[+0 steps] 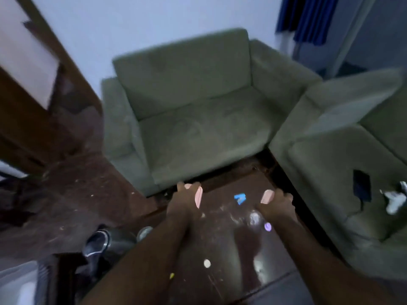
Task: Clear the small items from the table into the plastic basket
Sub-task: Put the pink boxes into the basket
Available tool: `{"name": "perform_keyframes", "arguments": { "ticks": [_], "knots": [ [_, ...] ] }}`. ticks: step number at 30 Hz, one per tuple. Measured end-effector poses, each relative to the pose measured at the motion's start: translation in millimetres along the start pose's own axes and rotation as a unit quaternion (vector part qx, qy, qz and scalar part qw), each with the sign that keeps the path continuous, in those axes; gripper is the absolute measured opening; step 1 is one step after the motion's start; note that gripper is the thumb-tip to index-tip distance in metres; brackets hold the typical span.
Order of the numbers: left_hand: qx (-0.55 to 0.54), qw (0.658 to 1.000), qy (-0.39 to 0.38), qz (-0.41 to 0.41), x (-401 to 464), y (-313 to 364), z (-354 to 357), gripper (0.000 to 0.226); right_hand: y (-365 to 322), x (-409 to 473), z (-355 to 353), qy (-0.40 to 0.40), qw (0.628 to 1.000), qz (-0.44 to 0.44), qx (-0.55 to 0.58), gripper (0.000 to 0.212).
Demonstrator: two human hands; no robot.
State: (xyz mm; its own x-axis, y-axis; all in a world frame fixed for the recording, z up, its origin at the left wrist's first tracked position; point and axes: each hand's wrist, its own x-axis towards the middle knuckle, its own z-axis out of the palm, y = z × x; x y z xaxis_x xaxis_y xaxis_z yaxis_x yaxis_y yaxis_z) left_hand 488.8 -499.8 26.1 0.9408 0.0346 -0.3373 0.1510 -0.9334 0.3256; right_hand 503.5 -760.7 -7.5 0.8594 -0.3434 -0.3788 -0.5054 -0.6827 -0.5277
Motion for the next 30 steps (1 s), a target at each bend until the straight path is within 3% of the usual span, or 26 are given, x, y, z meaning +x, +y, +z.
{"name": "perform_keyframes", "arguments": {
  "ticks": [6, 15, 23, 27, 30],
  "knots": [
    [-0.006, 0.995, 0.073, -0.069, -72.9, -58.7, -79.6, 0.087, -142.1, -74.5, 8.1, -0.075, 0.988, -0.135, -0.013, 0.073],
    [-0.093, 0.948, 0.182, -0.245, -200.2, -234.6, -147.8, 0.096, -292.7, -239.7, 118.6, -0.178, 0.925, -0.325, -0.081, 0.071],
    [-0.104, 0.909, 0.195, -0.353, -319.9, -430.0, -121.7, 0.071, -354.0, -392.7, 271.2, -0.252, 0.878, -0.39, -0.12, 0.069],
    [-0.14, 0.882, 0.2, -0.403, -371.8, -513.2, -98.5, 0.068, -362.3, -449.9, 351.8, -0.278, 0.848, -0.424, -0.154, 0.07],
    [-0.127, 0.882, 0.168, -0.421, -394.8, -560.2, -73.3, 0.066, -360.5, -479.4, 411.5, -0.305, 0.841, -0.42, -0.149, 0.065]
  ]
}}
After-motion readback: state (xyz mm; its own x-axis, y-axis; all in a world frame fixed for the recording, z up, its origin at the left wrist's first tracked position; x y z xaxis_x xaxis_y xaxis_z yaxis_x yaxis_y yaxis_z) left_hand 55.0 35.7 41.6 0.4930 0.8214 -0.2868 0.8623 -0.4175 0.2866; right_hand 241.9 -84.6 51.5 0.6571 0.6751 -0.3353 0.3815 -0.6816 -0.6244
